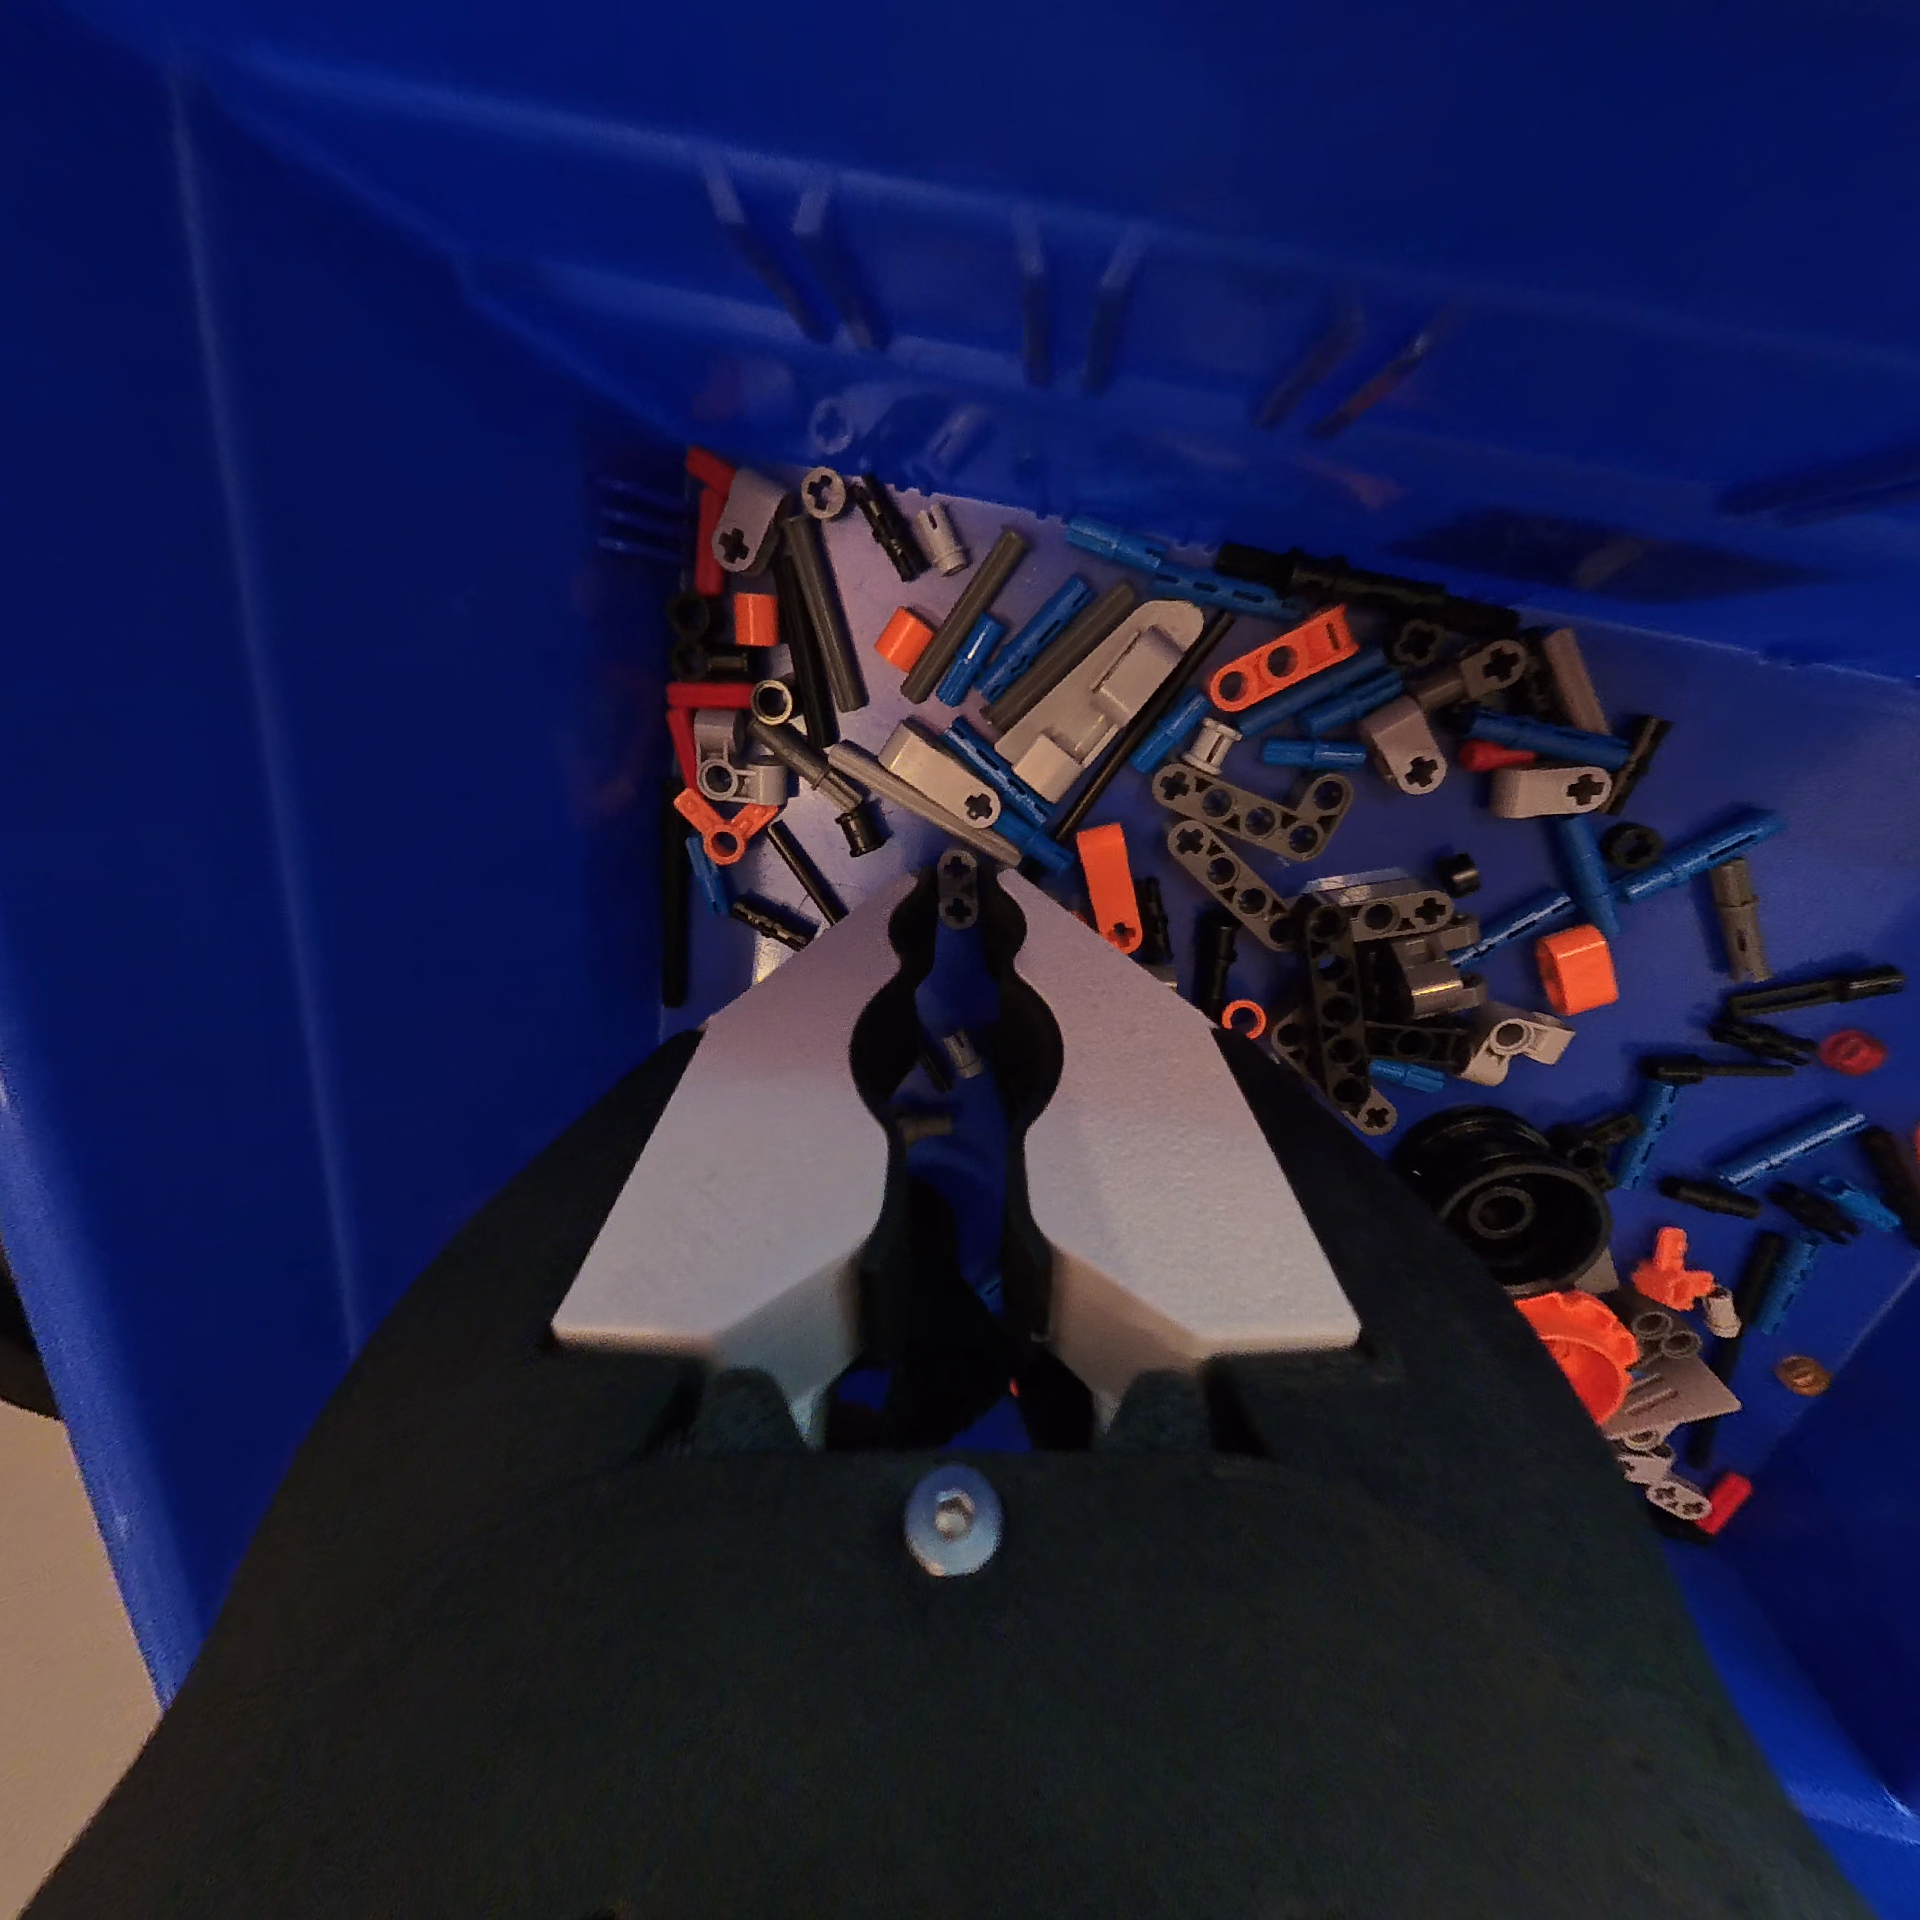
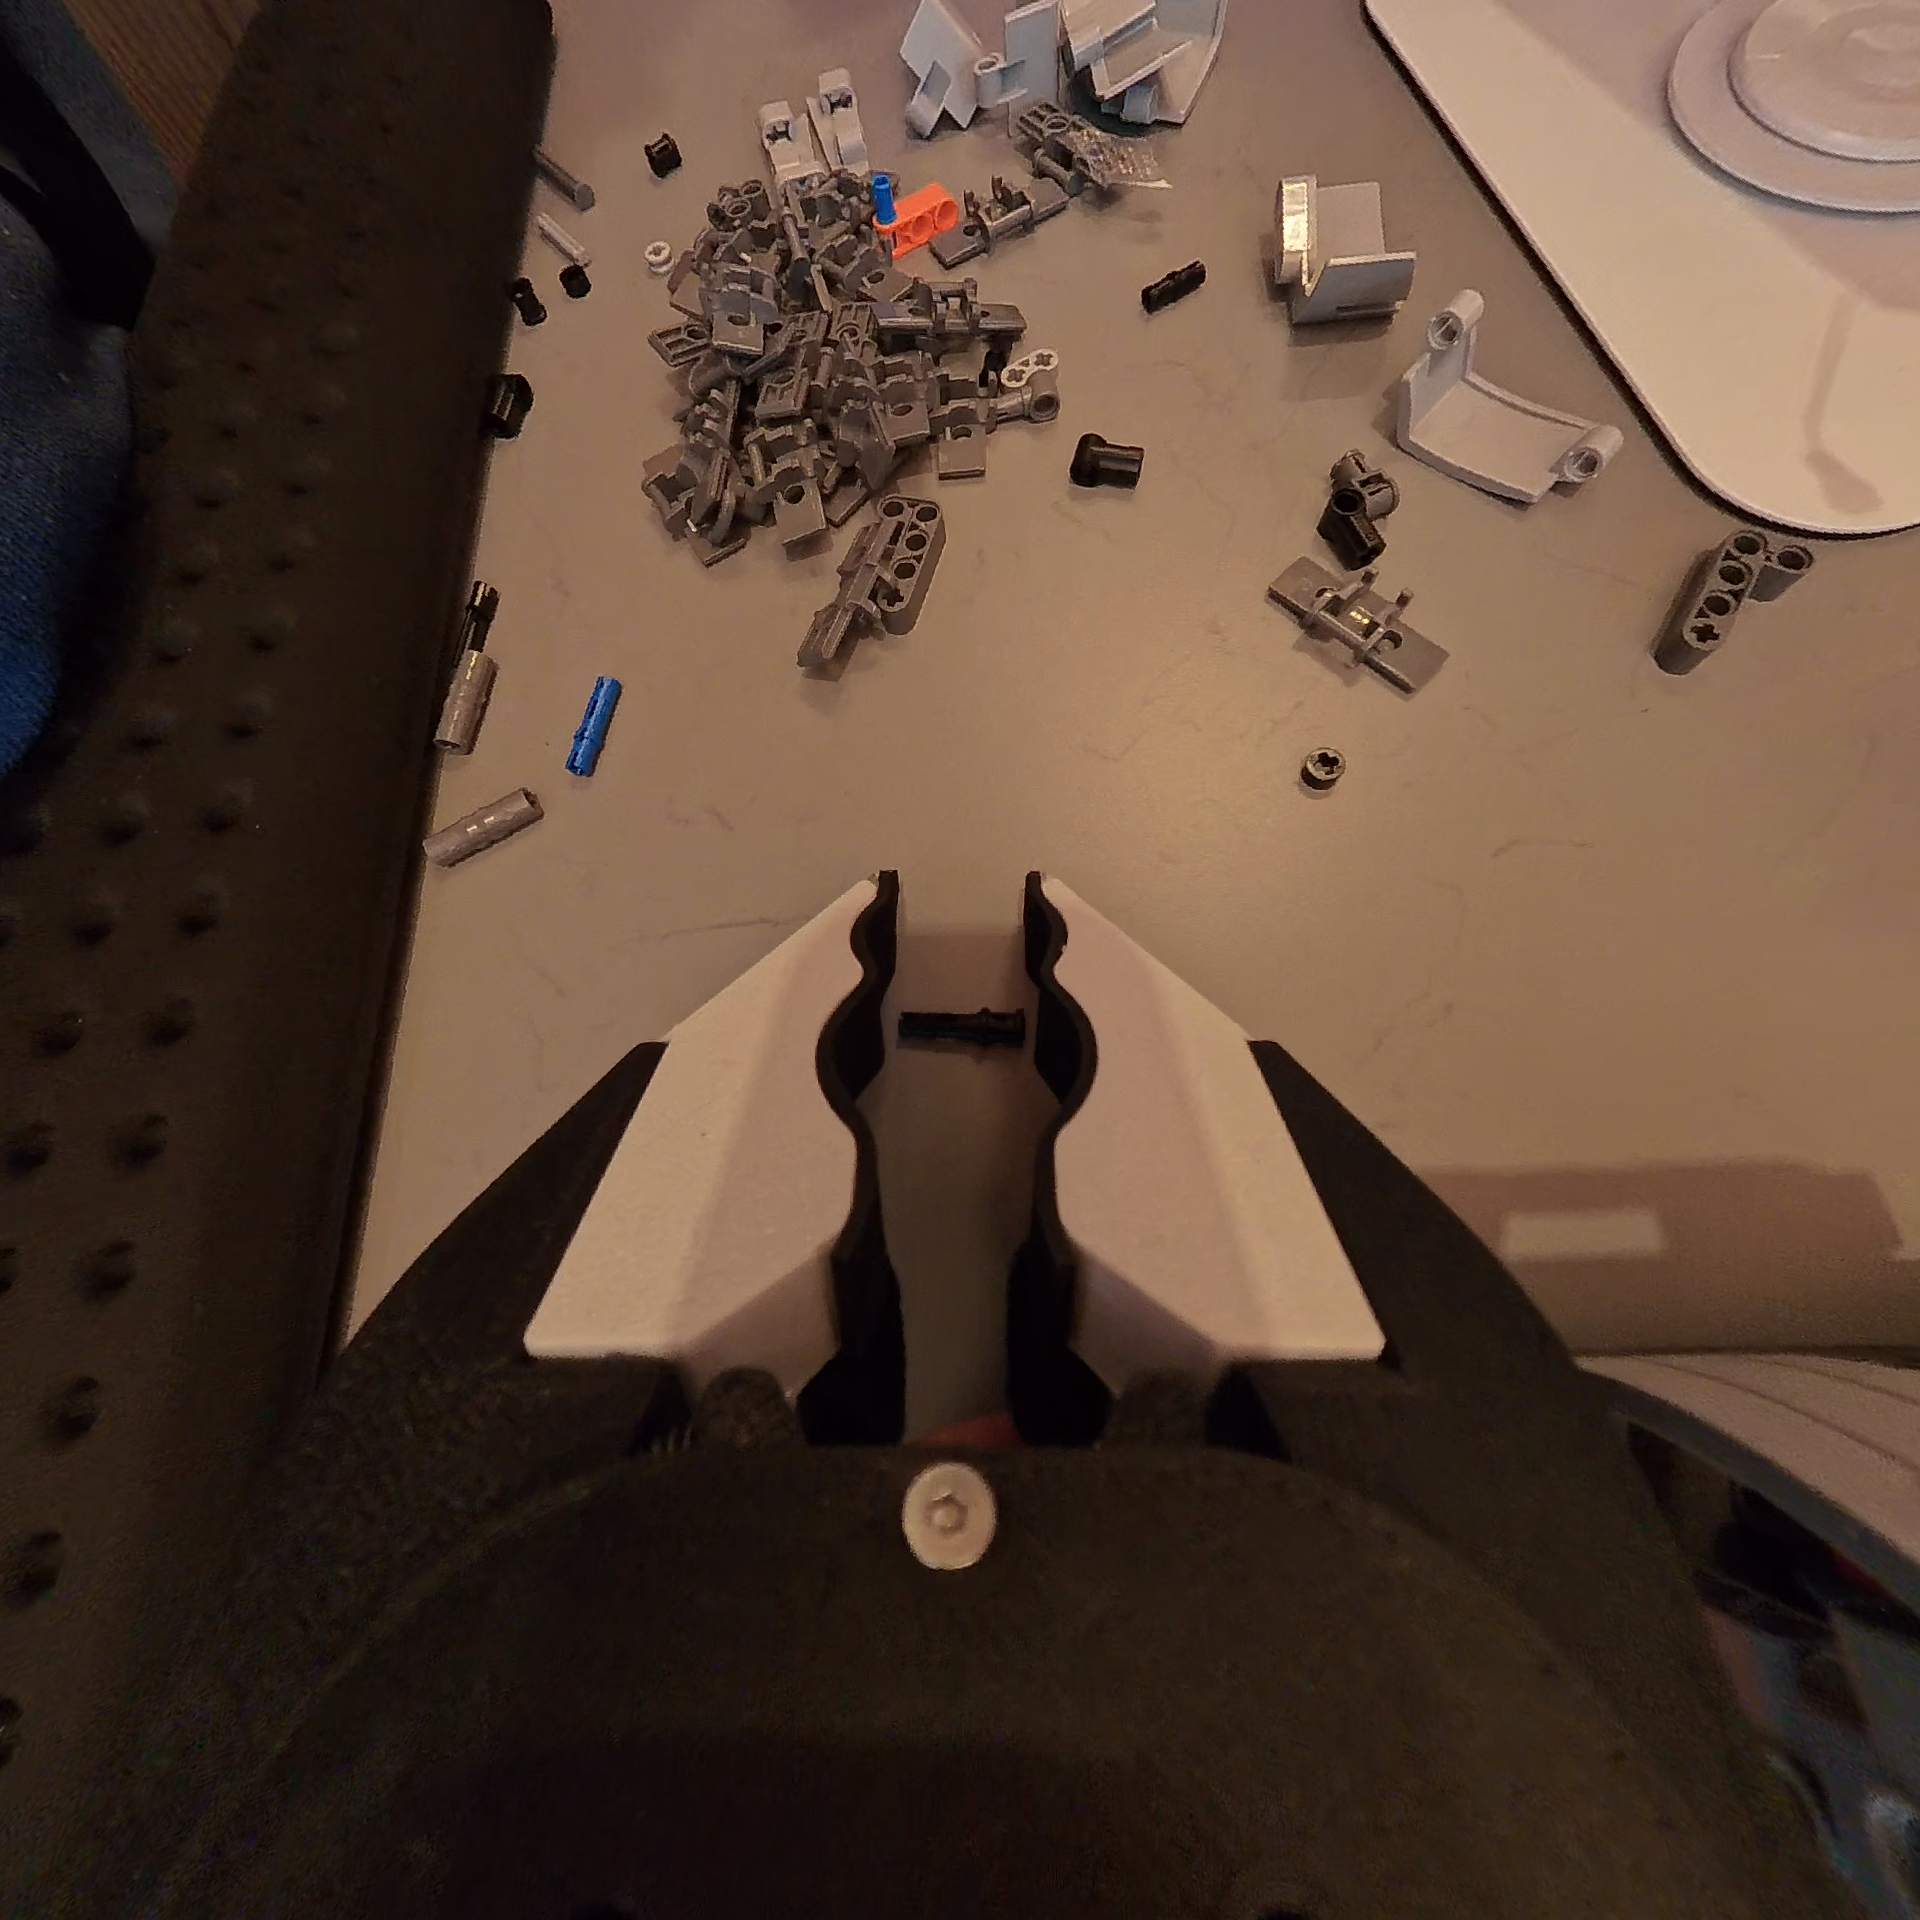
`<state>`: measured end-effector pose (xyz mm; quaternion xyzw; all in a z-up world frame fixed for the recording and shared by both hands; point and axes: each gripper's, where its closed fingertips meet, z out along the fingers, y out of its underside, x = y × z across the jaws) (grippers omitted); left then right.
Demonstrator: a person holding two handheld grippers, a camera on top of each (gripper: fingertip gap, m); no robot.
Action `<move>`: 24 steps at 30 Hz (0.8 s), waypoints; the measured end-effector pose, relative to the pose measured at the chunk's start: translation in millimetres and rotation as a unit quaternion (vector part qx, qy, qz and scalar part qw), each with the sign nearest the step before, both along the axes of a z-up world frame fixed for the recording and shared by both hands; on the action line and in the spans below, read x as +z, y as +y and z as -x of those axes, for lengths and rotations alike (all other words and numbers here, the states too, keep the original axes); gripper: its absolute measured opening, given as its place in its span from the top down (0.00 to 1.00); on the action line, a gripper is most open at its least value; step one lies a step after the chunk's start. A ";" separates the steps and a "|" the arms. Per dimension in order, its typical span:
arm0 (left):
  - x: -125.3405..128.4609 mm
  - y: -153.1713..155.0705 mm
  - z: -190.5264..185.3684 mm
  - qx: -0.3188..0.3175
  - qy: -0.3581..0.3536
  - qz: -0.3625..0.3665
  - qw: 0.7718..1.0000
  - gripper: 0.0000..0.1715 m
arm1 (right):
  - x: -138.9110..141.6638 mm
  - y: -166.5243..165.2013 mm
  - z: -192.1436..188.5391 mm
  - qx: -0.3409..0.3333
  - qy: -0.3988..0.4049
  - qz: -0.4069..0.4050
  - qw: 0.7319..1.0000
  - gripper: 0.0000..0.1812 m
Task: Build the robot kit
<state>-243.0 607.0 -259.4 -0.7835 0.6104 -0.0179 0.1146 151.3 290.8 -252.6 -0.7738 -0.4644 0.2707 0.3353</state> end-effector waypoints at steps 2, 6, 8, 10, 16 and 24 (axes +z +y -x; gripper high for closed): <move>0.1 -0.1 0.0 -0.001 0.000 -0.002 1.000 0.95 | 0.0 -0.2 0.0 0.000 0.000 0.000 1.000 0.88; 3.8 -0.9 3.1 -0.006 0.010 -0.016 1.000 0.95 | 0.2 -0.2 0.0 0.001 0.001 0.001 1.000 0.88; 16.9 -4.0 1.3 0.000 -0.002 -0.025 1.000 0.96 | 0.0 -0.3 0.1 0.001 0.001 0.002 1.000 0.88; 41.2 -11.7 -3.5 -0.005 -0.017 -0.047 0.999 0.96 | -0.1 -0.4 0.1 0.002 0.000 0.002 1.000 0.88; 117.9 -77.9 -54.5 -0.081 -0.090 -0.115 0.986 0.96 | -1.3 -2.3 0.9 0.008 -0.004 0.002 1.000 0.88; 89.0 -214.9 -173.7 -0.260 -0.100 -0.063 0.958 0.96 | -2.5 -4.9 1.7 0.016 -0.014 -0.012 1.000 0.88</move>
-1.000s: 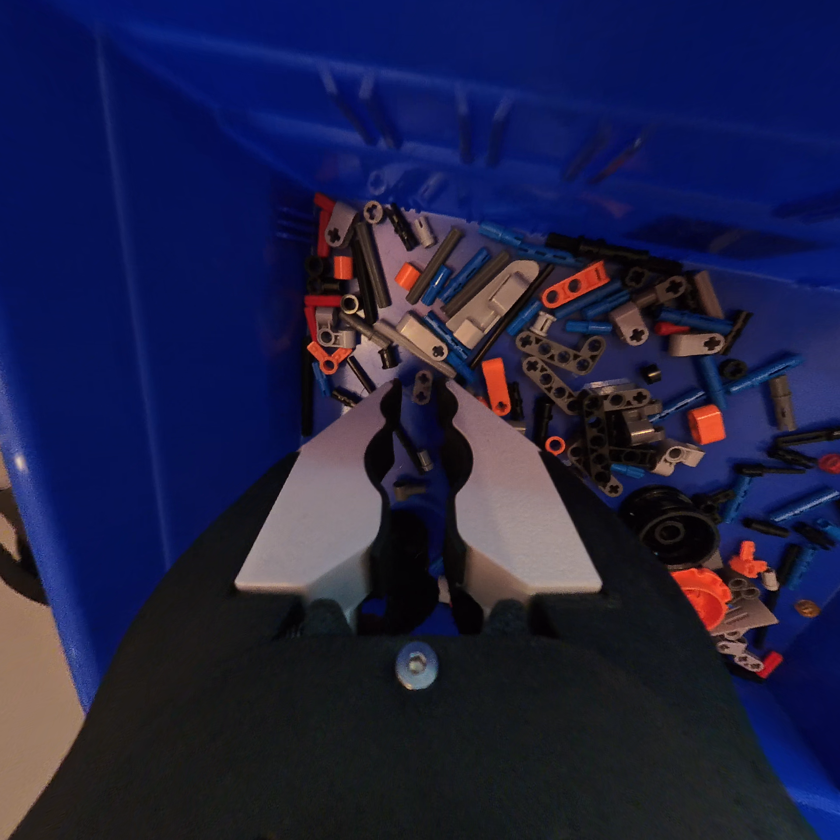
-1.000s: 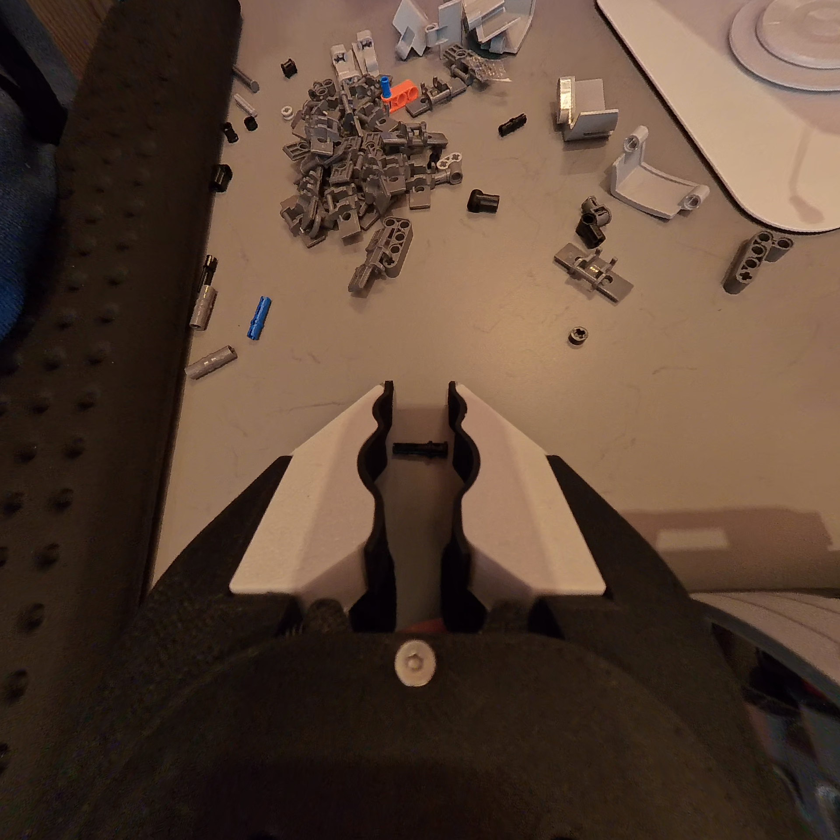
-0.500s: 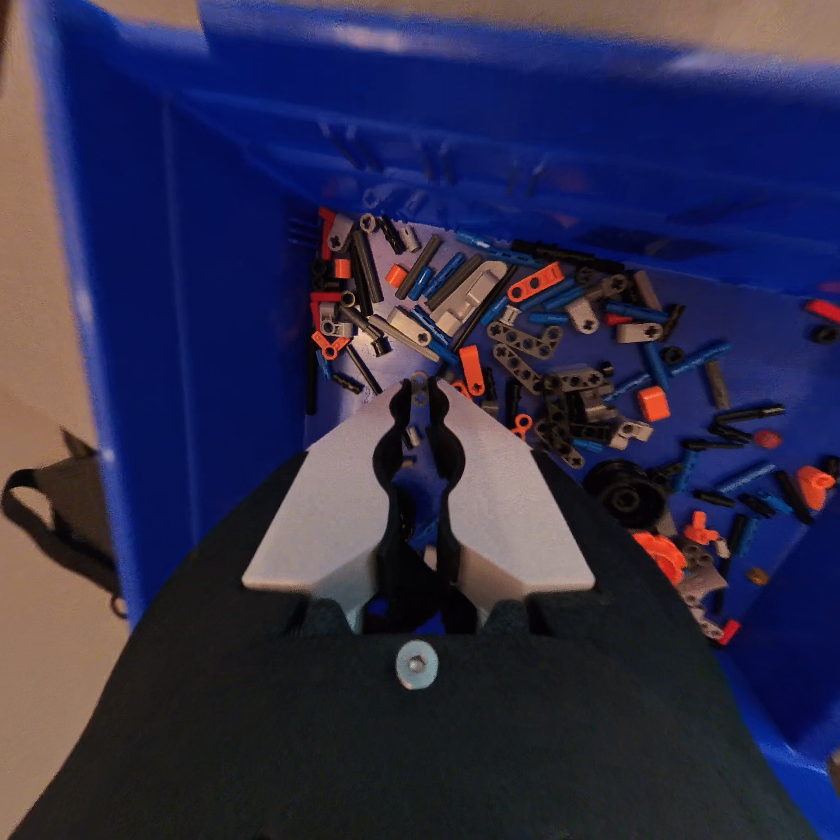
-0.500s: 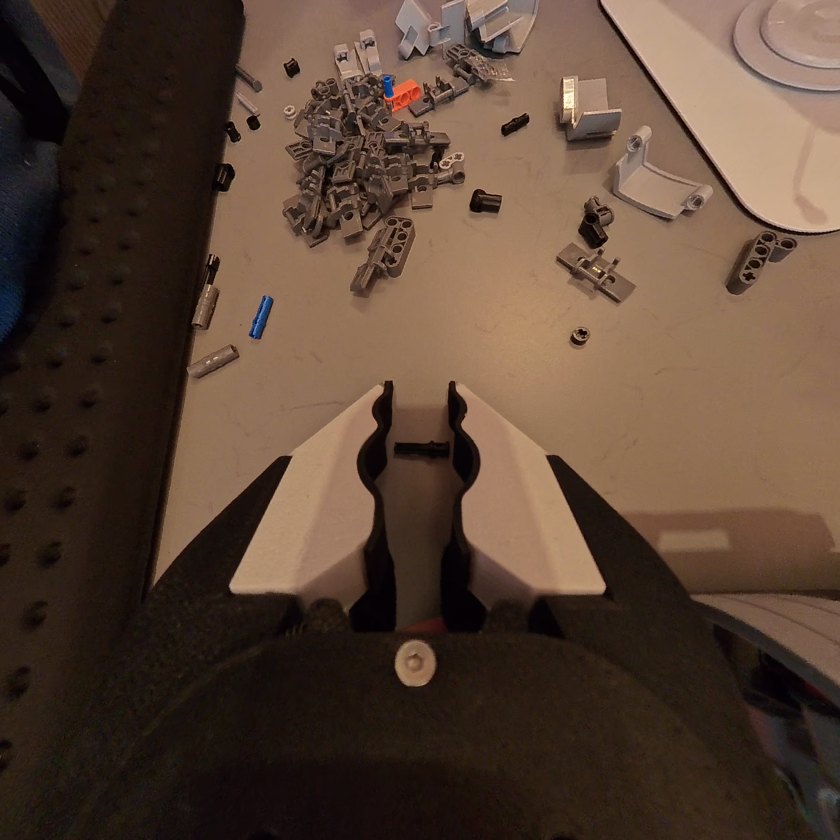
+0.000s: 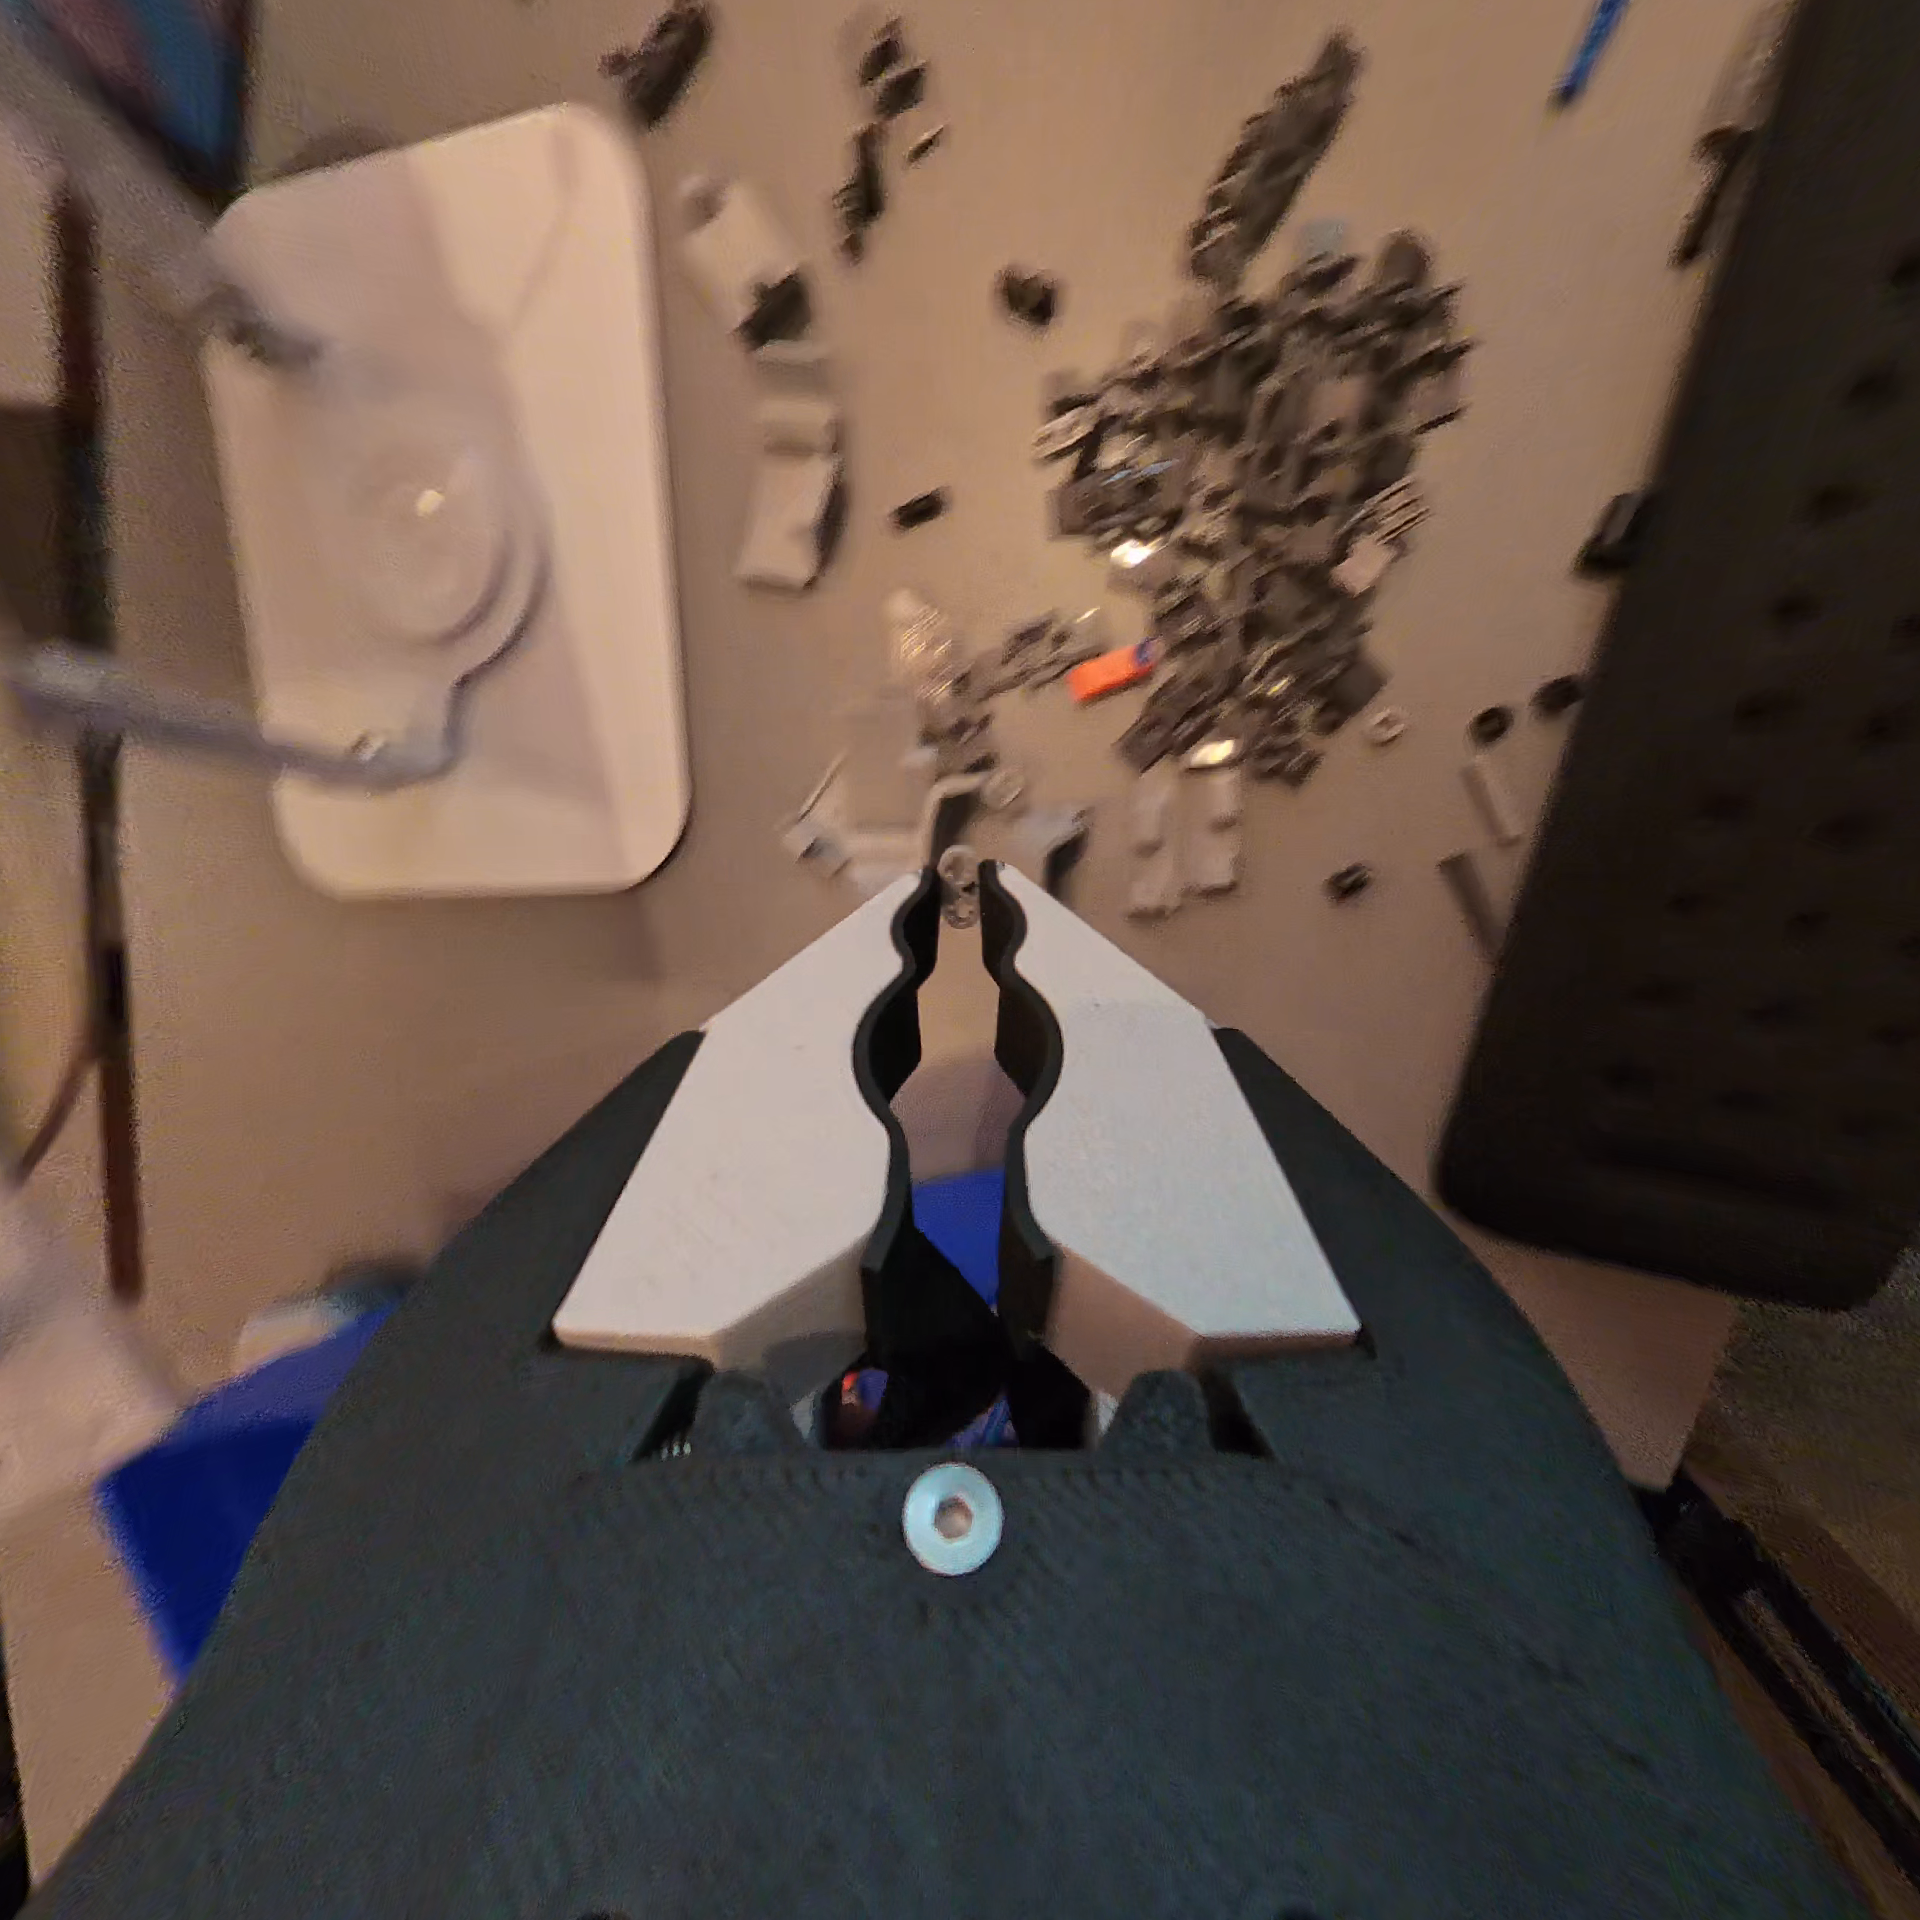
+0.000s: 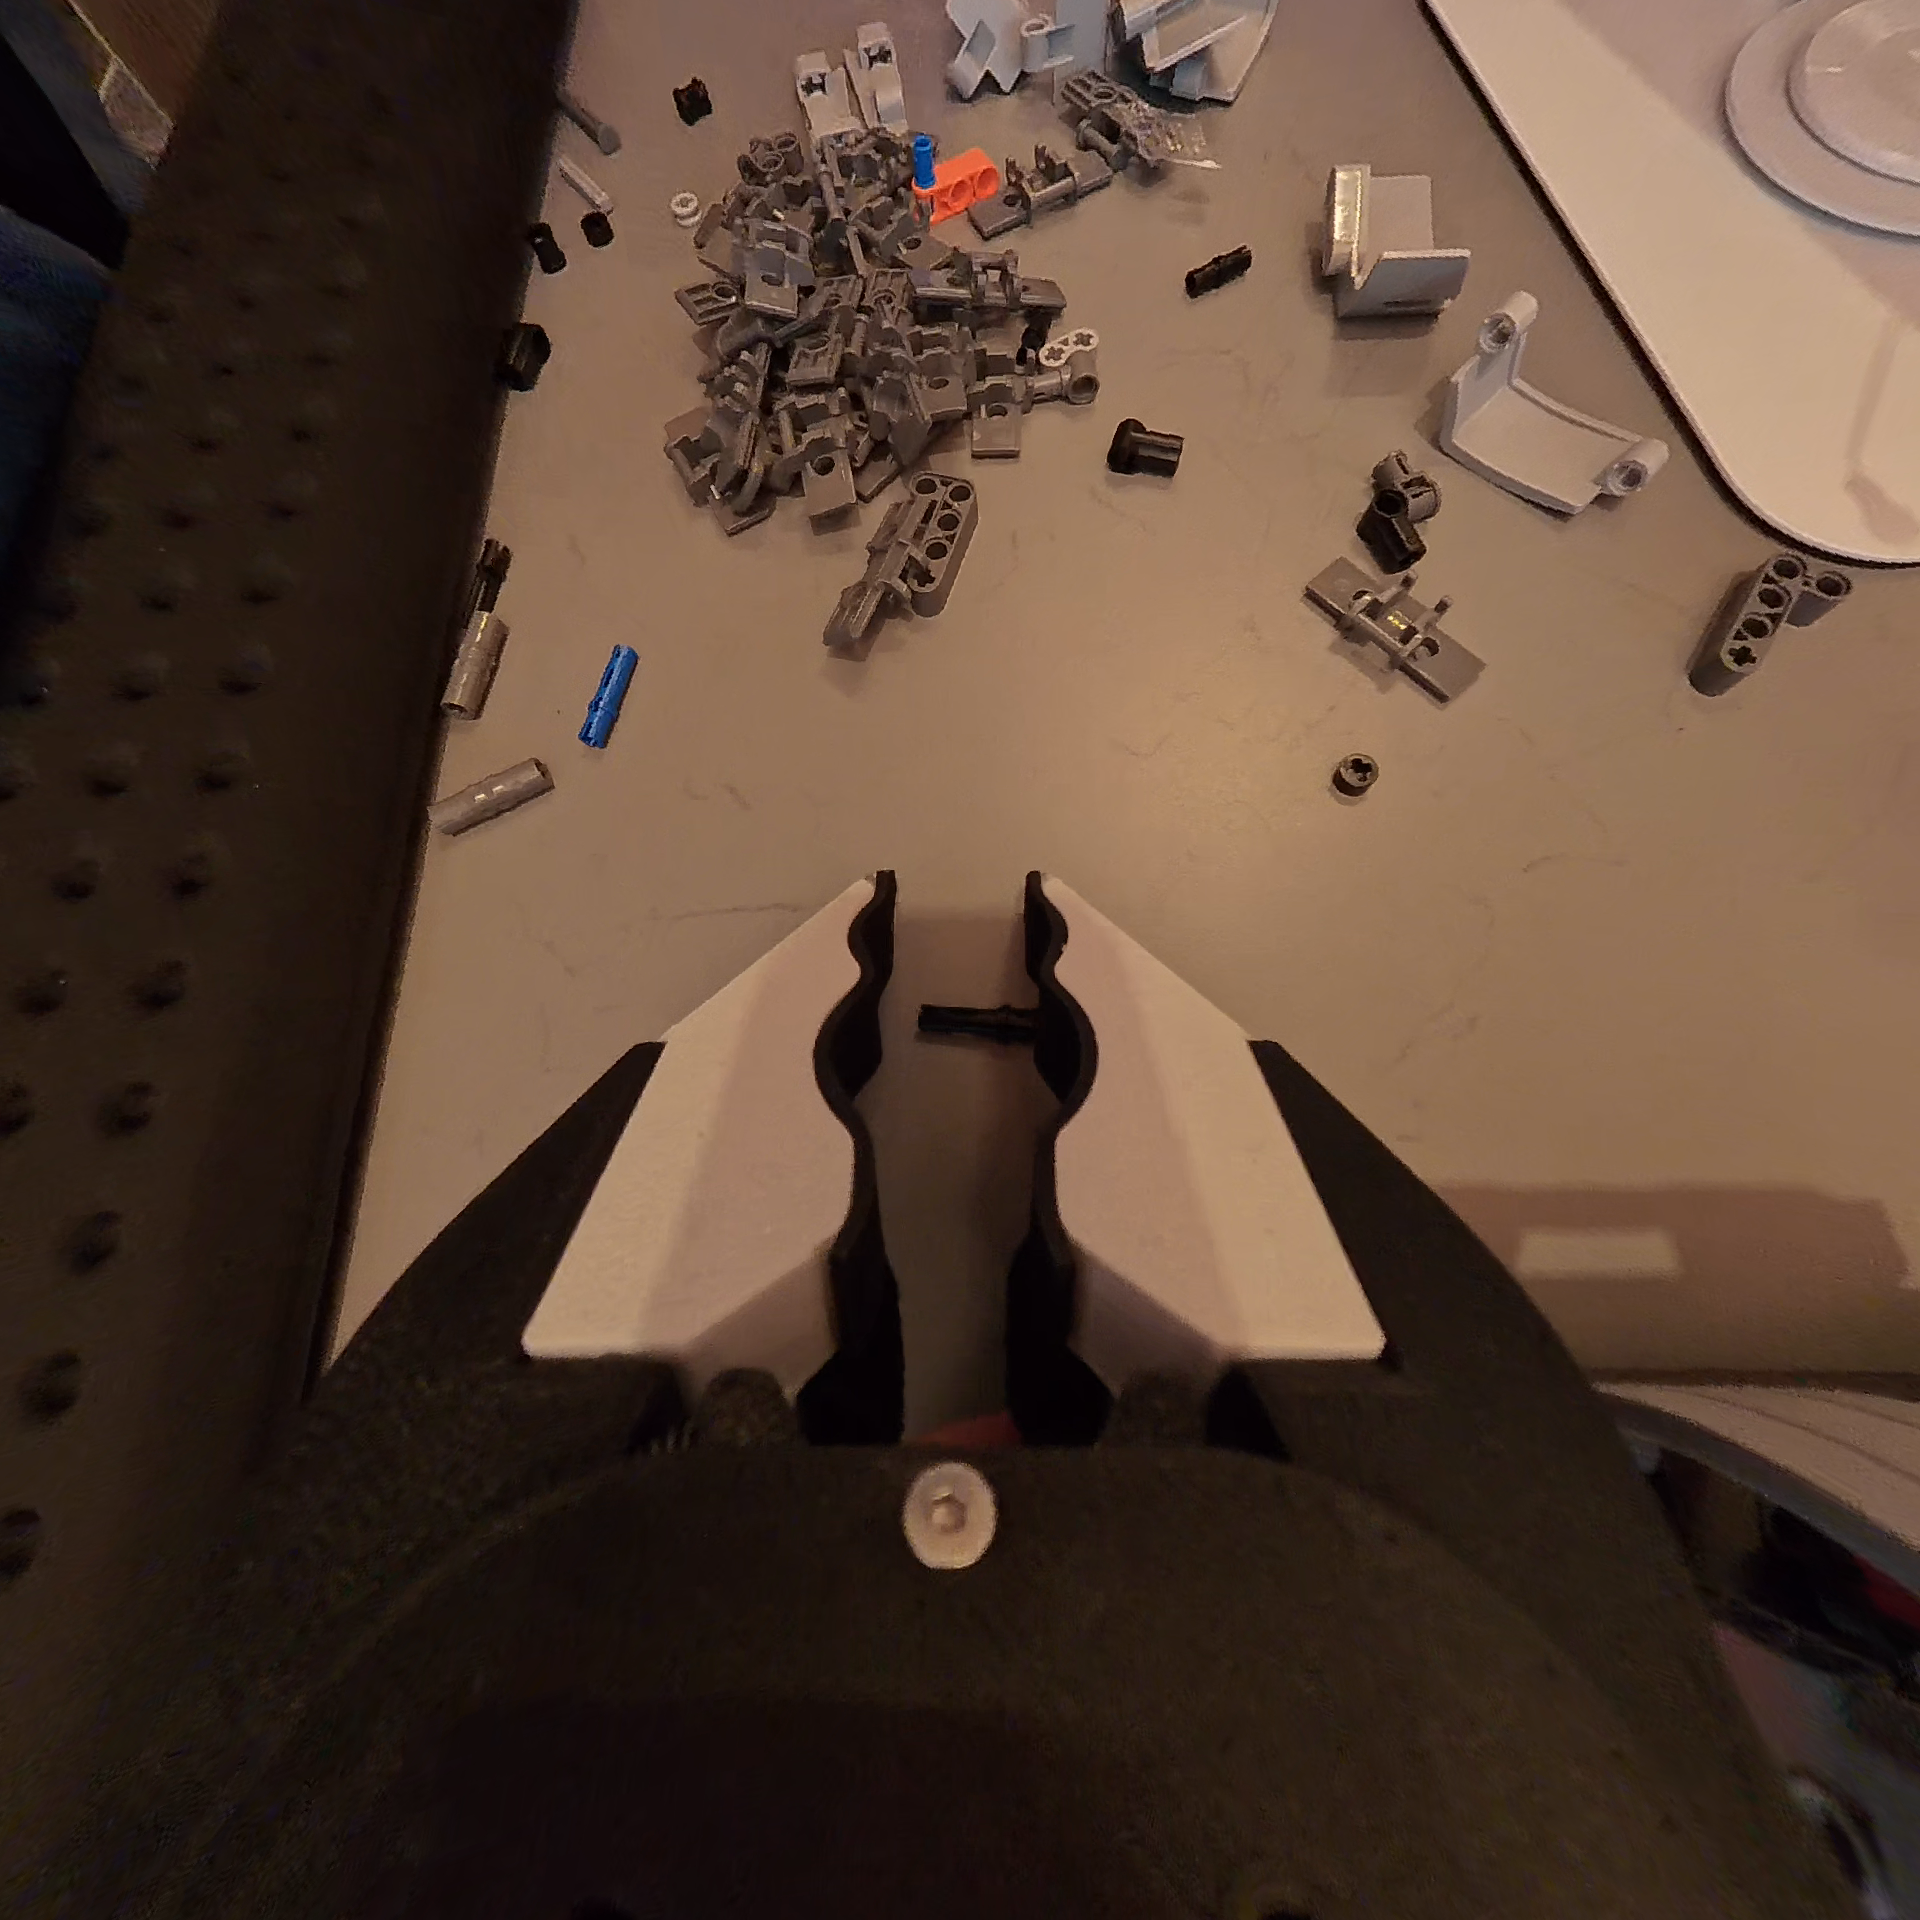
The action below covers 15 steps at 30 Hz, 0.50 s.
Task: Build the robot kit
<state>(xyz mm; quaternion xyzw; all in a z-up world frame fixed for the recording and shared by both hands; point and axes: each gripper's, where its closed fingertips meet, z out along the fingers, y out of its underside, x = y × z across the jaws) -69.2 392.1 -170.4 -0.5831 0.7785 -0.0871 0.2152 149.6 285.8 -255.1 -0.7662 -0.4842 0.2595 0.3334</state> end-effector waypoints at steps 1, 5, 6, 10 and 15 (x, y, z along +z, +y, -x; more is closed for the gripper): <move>-8.9 -14.0 -11.0 -0.018 0.003 0.008 1.000 0.96 | -0.4 -0.6 0.1 0.002 -0.002 -0.002 1.000 0.88; -39.4 -45.5 -33.2 -0.064 0.037 0.020 0.997 0.96 | -1.2 -2.5 0.6 0.007 -0.007 -0.009 1.000 0.87; -44.4 -49.3 -39.5 -0.065 0.035 0.026 0.997 0.96 | -1.6 -3.3 0.5 0.009 -0.008 -0.008 1.000 0.87; -64.2 -56.0 -56.6 -0.073 0.040 0.021 0.996 0.96 | -1.7 -5.8 -0.9 0.011 -0.009 -0.007 1.000 0.87; -79.1 -56.2 -62.9 -0.070 0.042 0.017 0.997 0.93 | -1.9 -7.3 -0.8 0.014 -0.010 -0.010 1.000 0.87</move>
